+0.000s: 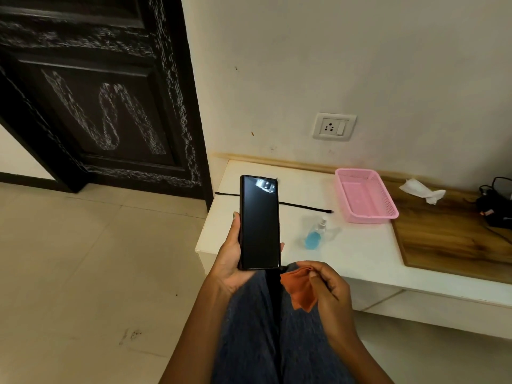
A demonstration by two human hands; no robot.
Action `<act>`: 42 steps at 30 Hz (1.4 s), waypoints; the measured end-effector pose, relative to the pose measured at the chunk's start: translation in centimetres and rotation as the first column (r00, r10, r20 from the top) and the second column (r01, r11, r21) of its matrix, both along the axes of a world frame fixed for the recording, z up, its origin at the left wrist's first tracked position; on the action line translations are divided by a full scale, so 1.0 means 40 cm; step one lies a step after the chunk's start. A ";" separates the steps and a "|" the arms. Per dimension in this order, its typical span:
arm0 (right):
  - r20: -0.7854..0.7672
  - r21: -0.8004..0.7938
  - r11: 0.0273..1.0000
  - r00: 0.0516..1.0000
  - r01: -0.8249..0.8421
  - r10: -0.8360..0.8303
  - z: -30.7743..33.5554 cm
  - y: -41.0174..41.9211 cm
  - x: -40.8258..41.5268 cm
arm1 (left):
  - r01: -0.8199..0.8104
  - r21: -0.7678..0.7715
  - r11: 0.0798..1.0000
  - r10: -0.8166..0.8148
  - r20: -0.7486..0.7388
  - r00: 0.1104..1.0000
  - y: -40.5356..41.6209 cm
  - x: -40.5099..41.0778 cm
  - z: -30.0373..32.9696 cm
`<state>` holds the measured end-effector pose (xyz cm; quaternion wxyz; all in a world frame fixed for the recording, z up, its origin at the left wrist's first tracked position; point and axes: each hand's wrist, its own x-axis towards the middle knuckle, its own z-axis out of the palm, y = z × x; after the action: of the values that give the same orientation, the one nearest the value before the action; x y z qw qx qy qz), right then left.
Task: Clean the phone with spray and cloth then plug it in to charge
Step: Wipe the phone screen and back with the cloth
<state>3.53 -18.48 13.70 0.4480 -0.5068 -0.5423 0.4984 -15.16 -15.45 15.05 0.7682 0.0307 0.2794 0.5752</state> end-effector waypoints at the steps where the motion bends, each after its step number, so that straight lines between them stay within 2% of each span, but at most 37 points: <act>1: 0.000 -0.012 1.000 1.000 -0.002 0.002 -0.002 -0.001 0.000 | 0.004 -0.001 1.000 -0.004 0.007 1.000 -0.001 -0.001 -0.002; 11: -0.011 -0.016 1.000 1.000 -0.011 0.011 -0.003 -0.003 0.002 | 0.054 0.093 0.994 -0.061 0.073 0.995 -0.008 0.004 -0.003; 21: -0.024 -0.016 1.000 1.000 -0.004 0.004 -0.005 -0.006 0.001 | 0.060 0.060 0.996 -0.064 0.071 0.995 -0.015 0.014 0.005; 30: -0.054 0.010 1.000 0.998 -0.010 0.011 0.002 -0.010 -0.001 | 0.059 0.030 0.998 -0.057 -0.045 0.997 -0.005 0.020 0.010; 42: -0.001 -0.035 0.999 1.000 0.016 -0.016 0.000 -0.011 0.002 | 0.124 0.094 0.988 -0.118 -0.071 0.990 -0.015 0.015 -0.008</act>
<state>3.62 -18.90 13.71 0.4432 -0.5186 -0.5292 0.5046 -14.55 -16.07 14.75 0.7898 0.1039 0.2734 0.5391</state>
